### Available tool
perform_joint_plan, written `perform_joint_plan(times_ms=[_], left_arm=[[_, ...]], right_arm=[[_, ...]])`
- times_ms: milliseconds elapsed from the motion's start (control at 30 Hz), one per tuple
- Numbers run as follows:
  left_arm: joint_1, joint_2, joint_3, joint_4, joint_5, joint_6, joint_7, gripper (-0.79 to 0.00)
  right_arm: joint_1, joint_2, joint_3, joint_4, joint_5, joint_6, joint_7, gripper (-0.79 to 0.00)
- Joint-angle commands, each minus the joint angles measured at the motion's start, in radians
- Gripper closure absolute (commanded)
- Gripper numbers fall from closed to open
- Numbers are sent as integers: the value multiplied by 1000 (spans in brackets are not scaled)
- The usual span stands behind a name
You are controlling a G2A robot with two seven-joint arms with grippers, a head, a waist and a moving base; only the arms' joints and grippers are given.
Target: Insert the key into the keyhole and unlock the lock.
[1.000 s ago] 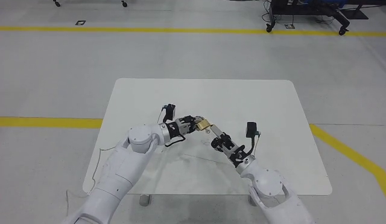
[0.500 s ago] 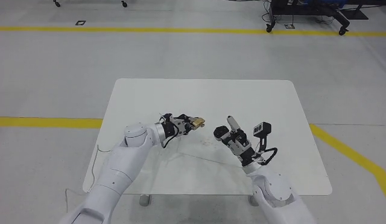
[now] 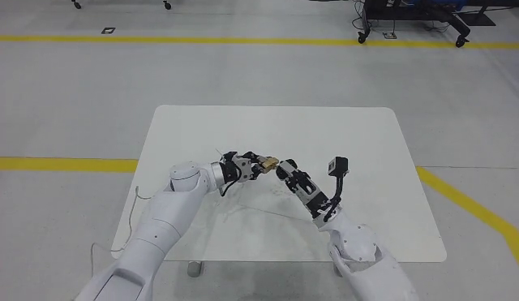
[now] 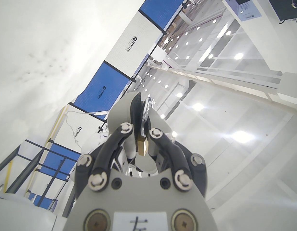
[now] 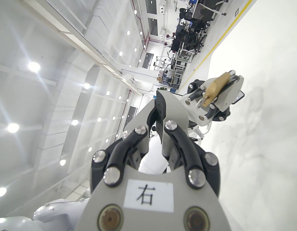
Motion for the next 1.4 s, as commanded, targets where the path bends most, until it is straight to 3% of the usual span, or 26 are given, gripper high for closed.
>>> perform_joint_plan(times_ms=[0, 333, 500, 567, 633, 833, 967, 1367], left_arm=[[-2, -1, 2, 1, 0, -8, -3, 0], [-1, 0, 6, -10, 16, -42, -24, 0], [5, 4, -3, -30, 47, -113, 10, 0], [14, 6, -8, -47, 60, -148, 22, 0], [23, 8, -15, -61, 62, -169, 28, 0], [40, 14, -20, -99, 93, -204, 23, 0], [47, 17, -20, -113, 103, -218, 2, 0], [57, 21, -16, -140, 129, -262, -43, 0]], right_arm=[[13, -1, -5, 22, 2, 17, -1, 0], [60, -8, -24, 100, -15, 37, -30, 0], [44, -9, -19, 85, 55, -6, -15, 0], [30, -8, -10, 74, 131, -20, 26, -182], [16, -7, 0, 67, 229, -25, 87, -240], [3, -2, 27, 93, 468, 15, 255, -179], [26, 1, 31, 129, 525, 86, 319, -243], [74, -4, 25, 197, 658, 153, 392, -274]])
